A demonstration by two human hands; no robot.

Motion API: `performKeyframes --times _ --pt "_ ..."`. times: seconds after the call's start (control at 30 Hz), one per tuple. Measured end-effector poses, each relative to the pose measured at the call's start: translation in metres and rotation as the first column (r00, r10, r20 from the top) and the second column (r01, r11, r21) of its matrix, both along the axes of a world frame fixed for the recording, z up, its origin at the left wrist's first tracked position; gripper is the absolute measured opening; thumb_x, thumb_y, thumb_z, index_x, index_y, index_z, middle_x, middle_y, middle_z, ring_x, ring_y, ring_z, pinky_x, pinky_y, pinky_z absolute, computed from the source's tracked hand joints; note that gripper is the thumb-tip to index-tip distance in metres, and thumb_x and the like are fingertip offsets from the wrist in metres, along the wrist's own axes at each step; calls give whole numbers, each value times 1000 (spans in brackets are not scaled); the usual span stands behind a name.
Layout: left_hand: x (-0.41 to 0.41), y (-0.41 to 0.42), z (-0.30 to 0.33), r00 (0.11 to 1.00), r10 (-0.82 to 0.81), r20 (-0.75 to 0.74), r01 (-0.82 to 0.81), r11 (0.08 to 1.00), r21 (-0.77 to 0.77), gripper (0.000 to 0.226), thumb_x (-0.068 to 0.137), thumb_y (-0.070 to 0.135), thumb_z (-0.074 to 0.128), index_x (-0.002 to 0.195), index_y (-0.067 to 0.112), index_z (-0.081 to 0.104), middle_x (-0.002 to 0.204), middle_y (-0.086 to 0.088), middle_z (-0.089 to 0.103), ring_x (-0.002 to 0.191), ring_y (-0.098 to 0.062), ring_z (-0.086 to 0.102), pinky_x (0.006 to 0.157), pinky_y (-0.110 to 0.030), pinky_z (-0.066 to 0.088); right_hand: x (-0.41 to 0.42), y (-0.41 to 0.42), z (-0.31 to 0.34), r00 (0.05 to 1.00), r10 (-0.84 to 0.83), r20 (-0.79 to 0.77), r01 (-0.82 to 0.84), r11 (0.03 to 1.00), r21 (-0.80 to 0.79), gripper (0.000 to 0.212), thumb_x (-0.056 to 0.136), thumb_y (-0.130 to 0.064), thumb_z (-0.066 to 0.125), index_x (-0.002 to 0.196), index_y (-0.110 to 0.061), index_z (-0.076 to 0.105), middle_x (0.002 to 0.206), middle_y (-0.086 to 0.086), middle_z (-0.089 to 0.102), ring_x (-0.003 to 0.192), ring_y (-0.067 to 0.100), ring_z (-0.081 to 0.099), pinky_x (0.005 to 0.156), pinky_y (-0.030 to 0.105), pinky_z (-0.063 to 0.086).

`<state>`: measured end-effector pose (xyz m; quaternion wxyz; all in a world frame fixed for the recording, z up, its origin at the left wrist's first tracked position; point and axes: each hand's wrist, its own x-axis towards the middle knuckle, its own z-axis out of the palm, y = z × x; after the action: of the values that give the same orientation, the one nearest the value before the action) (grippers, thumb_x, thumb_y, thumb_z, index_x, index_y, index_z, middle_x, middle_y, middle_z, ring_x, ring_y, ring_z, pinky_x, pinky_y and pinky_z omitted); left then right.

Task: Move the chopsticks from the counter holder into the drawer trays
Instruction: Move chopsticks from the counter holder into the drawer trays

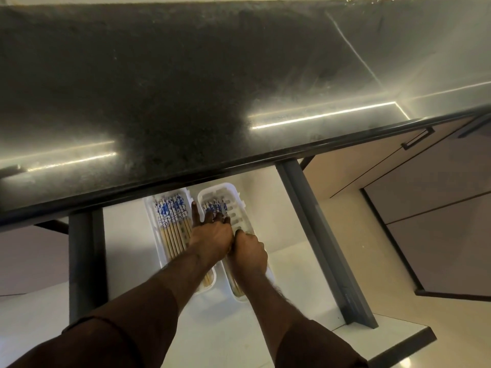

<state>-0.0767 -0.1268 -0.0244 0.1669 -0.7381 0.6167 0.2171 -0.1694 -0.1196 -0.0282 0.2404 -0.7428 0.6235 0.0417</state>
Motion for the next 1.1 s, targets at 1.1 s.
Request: performKeyframes --times 1.1 --pt "-7 11 55 977 -203 -62 173 931 -322 39 89 27 60 126 18 58 133 -6 59 130 -28 46 117 -50 13 -43 15 90 989 -89 115 111 972 -206 18 89 -13 59 106 -14 66 99 8 72 84 29 67 71 36 55"
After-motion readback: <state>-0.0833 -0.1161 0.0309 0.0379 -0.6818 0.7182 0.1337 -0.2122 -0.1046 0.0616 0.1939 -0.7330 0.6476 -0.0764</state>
